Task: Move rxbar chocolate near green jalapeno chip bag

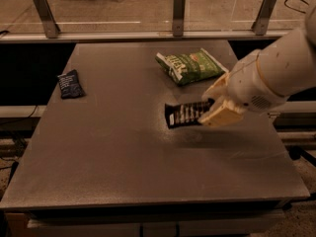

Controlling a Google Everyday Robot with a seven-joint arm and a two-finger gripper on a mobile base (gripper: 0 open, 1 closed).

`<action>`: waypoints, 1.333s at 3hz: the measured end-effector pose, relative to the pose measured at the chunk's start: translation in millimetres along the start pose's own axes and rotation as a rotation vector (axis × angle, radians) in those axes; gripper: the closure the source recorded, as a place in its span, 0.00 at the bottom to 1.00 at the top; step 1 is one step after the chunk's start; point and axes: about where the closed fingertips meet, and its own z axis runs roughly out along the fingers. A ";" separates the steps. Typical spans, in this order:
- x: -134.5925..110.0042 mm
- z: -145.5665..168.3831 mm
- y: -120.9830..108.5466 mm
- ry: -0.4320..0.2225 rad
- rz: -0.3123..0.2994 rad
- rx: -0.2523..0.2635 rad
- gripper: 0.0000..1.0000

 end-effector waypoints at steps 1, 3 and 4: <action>-7.5 -14.6 -10.9 -0.009 -0.010 0.038 1.00; 13.8 -22.5 -29.4 0.029 0.000 0.083 1.00; 45.9 -31.0 -58.8 0.039 0.019 0.127 1.00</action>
Offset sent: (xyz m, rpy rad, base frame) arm 0.0083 -0.0045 0.0228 0.0031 -0.0483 -0.0117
